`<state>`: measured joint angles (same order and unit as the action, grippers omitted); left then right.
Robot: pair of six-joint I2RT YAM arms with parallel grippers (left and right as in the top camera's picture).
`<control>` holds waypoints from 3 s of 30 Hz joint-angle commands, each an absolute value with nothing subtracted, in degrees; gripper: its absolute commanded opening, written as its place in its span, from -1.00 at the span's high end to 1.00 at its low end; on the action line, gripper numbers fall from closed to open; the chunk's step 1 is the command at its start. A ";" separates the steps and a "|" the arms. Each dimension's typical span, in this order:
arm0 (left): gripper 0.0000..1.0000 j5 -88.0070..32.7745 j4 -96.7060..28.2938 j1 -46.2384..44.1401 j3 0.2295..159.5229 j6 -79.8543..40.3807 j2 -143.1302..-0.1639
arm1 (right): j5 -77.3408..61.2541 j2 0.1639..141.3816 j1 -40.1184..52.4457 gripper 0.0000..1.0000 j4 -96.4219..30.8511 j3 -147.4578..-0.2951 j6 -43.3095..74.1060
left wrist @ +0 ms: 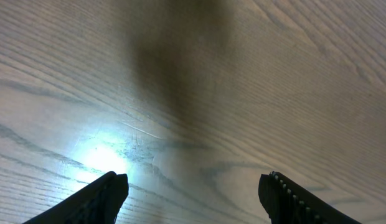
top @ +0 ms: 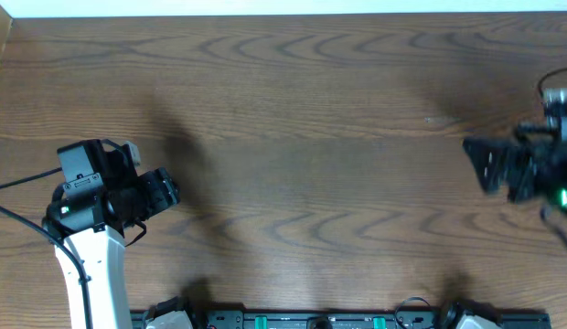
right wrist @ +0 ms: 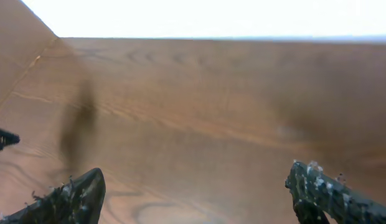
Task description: Untangle cables
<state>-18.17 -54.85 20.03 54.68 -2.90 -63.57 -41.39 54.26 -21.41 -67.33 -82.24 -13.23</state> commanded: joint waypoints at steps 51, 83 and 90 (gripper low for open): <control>-0.48 -23.77 -55.05 19.90 54.98 -3.03 -61.65 | -6.85 8.51 -10.22 -0.98 -90.52 -96.88 -10.35; -0.49 -23.79 -55.68 19.90 54.98 -3.03 -61.65 | -13.06 8.47 -3.05 -0.99 -45.56 -58.35 -1.67; -0.49 -23.79 -55.90 19.90 54.98 -3.03 -61.65 | -14.52 8.47 -3.05 -0.99 -26.30 -42.98 -0.64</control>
